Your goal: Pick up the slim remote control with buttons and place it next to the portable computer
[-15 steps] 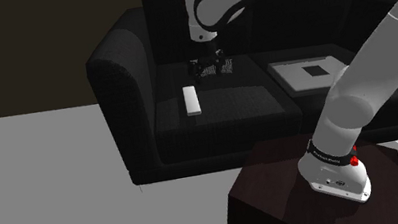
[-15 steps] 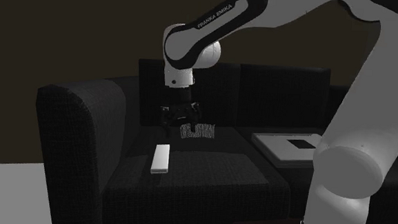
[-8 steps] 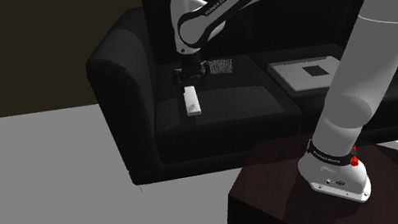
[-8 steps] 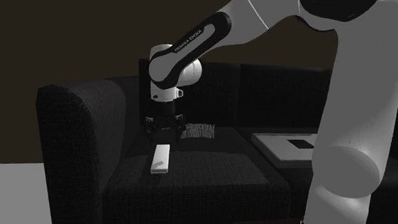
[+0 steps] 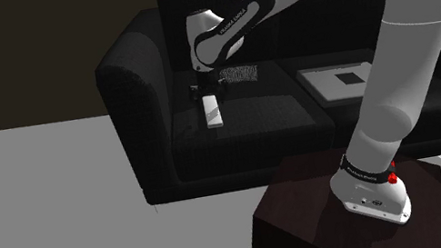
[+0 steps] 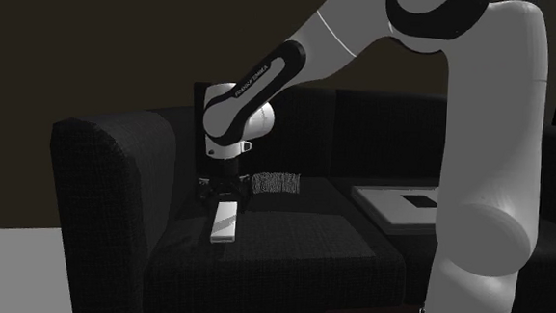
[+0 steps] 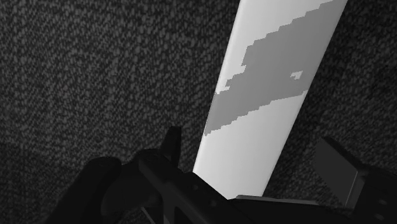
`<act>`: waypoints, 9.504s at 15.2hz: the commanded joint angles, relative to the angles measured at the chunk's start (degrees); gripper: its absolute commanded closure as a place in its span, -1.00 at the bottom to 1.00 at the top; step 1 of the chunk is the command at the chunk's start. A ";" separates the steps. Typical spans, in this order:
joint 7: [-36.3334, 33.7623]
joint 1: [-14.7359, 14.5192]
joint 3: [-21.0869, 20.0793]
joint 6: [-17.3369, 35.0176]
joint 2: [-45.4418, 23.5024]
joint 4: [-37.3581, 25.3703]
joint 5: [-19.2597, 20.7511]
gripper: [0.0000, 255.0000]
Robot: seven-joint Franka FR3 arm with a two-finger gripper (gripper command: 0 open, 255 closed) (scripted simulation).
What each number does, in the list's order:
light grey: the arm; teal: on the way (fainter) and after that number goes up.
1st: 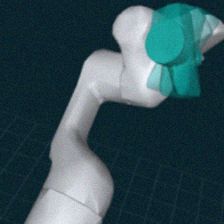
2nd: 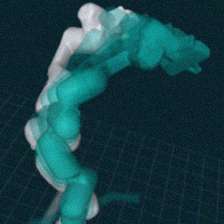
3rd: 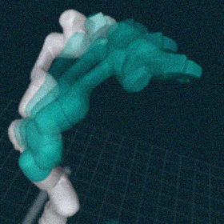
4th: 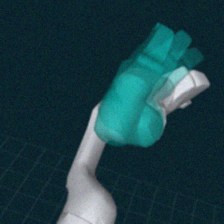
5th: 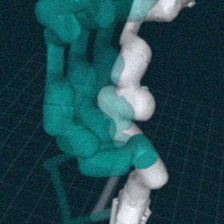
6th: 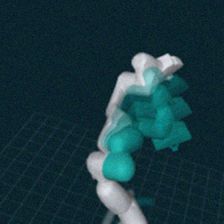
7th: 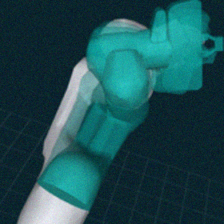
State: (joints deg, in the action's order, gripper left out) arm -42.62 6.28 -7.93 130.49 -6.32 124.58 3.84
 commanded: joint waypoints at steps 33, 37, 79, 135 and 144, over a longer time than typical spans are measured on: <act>1.02 0.12 -0.09 -8.33 4.55 -3.90 -1.13 1.00; 1.29 0.13 -0.09 -11.29 5.76 -5.67 -1.40 1.00; 52.63 22.05 29.83 -12.63 10.94 -3.84 -0.24 1.00; 86.48 44.69 36.59 -14.13 -27.18 -39.41 -20.22 -1.00; 85.80 44.52 37.22 -18.40 -25.31 -42.00 -19.17 -1.00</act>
State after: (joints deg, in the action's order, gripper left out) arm 43.19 50.80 29.28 112.11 -31.64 82.57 -15.35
